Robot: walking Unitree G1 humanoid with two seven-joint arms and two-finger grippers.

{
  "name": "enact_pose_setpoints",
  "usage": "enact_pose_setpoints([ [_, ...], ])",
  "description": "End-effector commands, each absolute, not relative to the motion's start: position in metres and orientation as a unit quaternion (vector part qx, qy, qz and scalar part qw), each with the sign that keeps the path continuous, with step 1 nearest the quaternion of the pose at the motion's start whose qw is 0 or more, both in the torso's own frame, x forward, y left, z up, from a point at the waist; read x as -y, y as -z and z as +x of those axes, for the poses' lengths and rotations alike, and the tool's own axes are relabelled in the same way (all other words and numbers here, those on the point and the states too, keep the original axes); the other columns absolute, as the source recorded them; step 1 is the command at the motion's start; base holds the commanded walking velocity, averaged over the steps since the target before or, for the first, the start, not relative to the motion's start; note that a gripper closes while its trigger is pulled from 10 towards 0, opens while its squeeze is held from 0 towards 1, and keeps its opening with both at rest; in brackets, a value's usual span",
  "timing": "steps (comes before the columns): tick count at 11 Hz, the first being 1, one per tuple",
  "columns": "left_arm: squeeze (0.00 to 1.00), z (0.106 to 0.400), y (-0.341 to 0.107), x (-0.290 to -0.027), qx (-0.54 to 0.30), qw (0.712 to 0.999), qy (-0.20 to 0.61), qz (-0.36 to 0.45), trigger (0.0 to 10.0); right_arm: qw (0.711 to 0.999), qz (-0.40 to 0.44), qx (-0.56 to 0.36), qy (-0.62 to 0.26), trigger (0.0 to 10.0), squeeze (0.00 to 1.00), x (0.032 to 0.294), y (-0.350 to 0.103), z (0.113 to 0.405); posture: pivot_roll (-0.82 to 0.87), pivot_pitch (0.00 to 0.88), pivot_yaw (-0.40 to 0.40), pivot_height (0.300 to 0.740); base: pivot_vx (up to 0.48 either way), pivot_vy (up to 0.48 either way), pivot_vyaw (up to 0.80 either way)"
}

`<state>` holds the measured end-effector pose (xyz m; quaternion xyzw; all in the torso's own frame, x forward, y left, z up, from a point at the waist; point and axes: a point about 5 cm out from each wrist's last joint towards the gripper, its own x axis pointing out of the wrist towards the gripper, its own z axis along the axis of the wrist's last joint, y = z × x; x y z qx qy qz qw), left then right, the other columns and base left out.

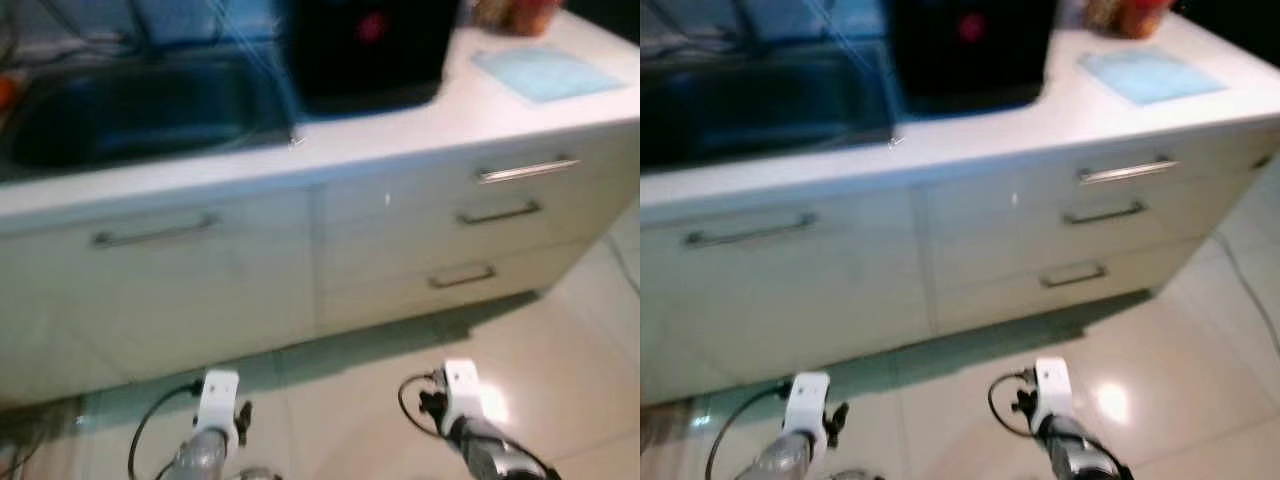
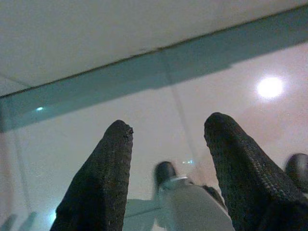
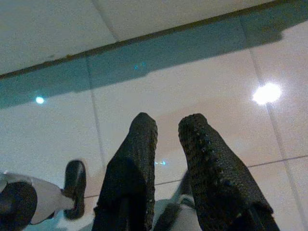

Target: Kitchen organization

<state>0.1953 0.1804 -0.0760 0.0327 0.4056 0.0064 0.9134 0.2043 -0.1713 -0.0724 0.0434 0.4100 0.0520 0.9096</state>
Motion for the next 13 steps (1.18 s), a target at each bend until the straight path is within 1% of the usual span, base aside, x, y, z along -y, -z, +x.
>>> enact_pose_setpoints([
  [1,0.0,0.1891,0.0785,-0.187,-0.414,0.91,-0.016,0.034,10.0,0.911,0.053,-0.405,-0.059,10.0,0.0,0.1646,0.0711,0.2072,0.0,0.055,0.036,0.74,0.0,0.458,0.0],
  [11,0.0,0.1896,0.0783,-0.1863,-0.413,0.91,-0.013,0.035,10.0,0.912,0.045,-0.403,-0.071,10.0,0.0,0.1632,0.0691,0.2109,0.01,0.056,0.036,0.74,0.0,0.432,0.0],
  [13,0.0,0.1908,0.0771,-0.1869,-0.406,0.913,-0.009,0.041,10.0,0.914,0.042,-0.398,-0.074,10.0,0.0,0.1617,0.0677,0.2133,0.01,0.055,0.038,0.74,0.0,0.0,0.0],
])
